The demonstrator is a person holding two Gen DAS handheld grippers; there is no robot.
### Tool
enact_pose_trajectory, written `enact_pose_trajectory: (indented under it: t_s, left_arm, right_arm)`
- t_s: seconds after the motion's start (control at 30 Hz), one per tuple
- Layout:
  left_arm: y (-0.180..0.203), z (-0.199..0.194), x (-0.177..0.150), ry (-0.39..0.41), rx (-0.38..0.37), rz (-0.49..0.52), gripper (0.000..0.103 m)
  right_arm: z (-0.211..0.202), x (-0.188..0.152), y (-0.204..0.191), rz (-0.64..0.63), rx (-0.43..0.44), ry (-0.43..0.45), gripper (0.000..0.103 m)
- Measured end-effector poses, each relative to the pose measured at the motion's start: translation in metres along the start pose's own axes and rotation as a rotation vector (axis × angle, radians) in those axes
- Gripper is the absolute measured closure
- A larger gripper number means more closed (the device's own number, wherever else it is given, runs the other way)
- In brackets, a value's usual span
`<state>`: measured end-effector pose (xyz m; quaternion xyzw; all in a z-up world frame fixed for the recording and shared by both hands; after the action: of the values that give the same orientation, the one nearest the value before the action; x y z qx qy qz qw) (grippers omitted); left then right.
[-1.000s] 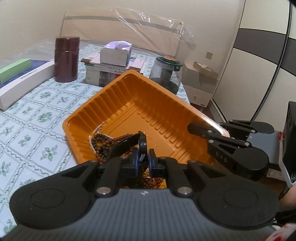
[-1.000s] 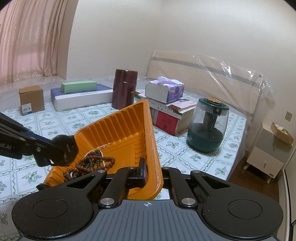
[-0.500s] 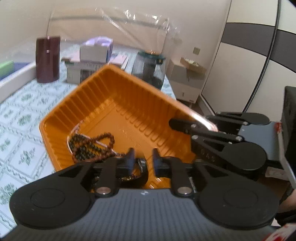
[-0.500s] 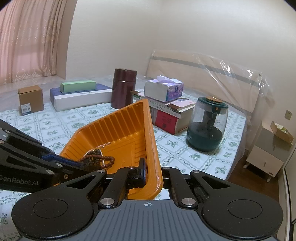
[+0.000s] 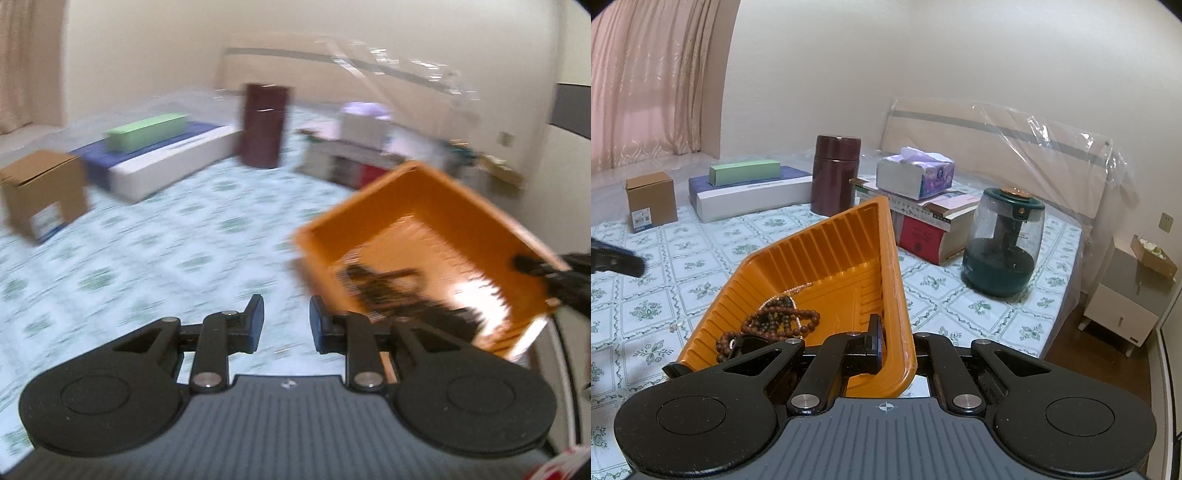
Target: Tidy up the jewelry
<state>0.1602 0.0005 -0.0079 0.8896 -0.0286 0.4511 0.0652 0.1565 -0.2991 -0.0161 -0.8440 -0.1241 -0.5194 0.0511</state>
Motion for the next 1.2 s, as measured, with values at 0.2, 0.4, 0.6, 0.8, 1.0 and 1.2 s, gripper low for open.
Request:
enact_pose_trajectory:
  t_s: [0.2, 0.4, 0.6, 0.8, 1.0, 1.2]
  left_arm:
    - [-0.03, -0.002, -0.023, -0.025, 0.066, -0.019, 0.08]
    - [-0.02, 0.006, -0.042, -0.046, 0.049, -0.004, 0.08]
    - [0.005, 0.027, -0.046, -0.039, 0.023, 0.08, 0.08]
    - [0.017, 0.052, -0.047, -0.043, 0.028, 0.142, 0.08]
    - [0.021, 0.071, -0.048, -0.064, 0.026, 0.173, 0.08]
    - [0.021, 0.078, -0.049, -0.066, 0.029, 0.186, 0.086]
  right_arm:
    - [0.001, 0.0, 0.001, -0.001, 0.001, -0.001, 0.097]
    - [0.0, 0.001, 0.0, -0.005, -0.001, -0.002, 0.097]
    - [0.002, 0.001, 0.003, -0.004, -0.001, -0.007, 0.097]
    - [0.003, 0.0, 0.005, -0.002, -0.001, -0.01, 0.097]
    - [0.003, 0.0, 0.004, -0.004, -0.002, -0.011, 0.097]
    - [0.005, -0.001, 0.005, -0.006, -0.007, -0.017, 0.097]
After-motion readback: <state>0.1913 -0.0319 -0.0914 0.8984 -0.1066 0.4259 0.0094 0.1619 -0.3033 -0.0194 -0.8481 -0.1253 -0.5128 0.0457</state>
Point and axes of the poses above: each gripper's, at about its wrist camera, not at the fingertips, and z roughly the way its jaws point, y to its right, x to its top, the point moved 2 cm from there along z, roughly the way its jaws point, and after that the axes turned 2 degrees about x, right-handed, at the moved point
